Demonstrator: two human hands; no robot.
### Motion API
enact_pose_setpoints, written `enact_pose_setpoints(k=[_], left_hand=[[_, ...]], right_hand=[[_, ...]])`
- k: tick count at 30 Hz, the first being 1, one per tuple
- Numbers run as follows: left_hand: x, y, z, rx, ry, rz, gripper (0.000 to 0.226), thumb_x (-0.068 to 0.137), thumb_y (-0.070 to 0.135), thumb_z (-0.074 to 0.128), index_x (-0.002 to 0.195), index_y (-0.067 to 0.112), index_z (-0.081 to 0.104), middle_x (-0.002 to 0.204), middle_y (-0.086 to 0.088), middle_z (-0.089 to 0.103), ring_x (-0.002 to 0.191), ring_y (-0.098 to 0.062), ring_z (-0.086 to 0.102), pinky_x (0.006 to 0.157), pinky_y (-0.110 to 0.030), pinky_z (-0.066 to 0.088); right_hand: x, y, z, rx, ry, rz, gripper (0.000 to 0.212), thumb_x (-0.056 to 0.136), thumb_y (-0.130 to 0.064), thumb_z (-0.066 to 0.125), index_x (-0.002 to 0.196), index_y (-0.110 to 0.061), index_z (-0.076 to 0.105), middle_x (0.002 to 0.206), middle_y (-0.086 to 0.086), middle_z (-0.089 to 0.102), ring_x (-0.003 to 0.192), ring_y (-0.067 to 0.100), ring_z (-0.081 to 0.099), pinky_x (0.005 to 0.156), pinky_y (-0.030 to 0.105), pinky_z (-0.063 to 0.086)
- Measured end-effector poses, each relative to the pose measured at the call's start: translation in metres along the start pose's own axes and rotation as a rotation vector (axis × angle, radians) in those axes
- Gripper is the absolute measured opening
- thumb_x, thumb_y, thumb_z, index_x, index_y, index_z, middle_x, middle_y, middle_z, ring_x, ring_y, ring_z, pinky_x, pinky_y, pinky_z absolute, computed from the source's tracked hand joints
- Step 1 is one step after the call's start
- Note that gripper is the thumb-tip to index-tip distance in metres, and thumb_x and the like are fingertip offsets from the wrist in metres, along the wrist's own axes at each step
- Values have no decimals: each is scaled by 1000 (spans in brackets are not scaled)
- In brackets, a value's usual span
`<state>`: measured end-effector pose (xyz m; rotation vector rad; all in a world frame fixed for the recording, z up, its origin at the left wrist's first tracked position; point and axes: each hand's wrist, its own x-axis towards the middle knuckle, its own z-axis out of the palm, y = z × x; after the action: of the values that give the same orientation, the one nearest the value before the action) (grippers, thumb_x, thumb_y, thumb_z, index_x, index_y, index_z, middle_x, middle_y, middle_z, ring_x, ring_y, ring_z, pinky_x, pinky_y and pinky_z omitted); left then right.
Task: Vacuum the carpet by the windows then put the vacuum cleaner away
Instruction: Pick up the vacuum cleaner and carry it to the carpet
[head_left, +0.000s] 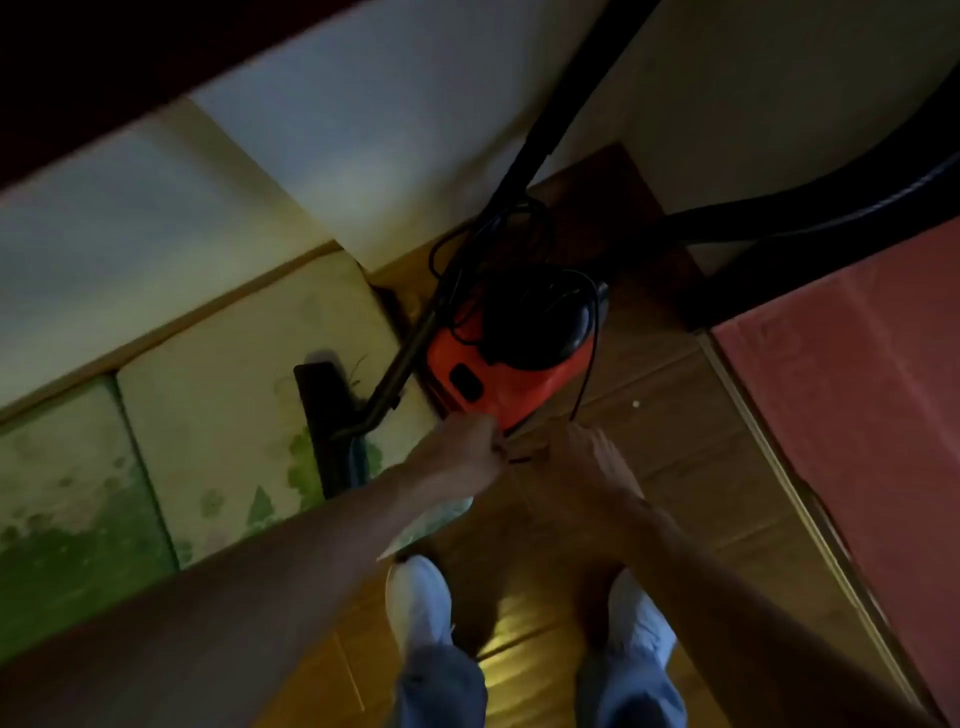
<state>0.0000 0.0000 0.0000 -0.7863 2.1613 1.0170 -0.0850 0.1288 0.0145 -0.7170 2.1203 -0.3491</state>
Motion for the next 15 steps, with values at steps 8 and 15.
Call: enact_pose_setpoints(k=[8,15], left_hand=[[90,-14,-57,-682,602,-368,95,80,56,72,148,6,30,142,-14,47,126,-32,52,103,-44,47],[130,-14,-65,-1027,464,-221,104,58,31,93,147,19,40,136,-3,57,120,-25,57,101,-47,48]], right_hand=[[52,31,19,39,142,-7,15,91,-7,43,91,-6,58,81,9,65,79,29,63,56,32,36],[62,45,46,62,115,-44,16,93,-7,42,91,-13,56,61,-6,49,51,7,44,43,18,29]])
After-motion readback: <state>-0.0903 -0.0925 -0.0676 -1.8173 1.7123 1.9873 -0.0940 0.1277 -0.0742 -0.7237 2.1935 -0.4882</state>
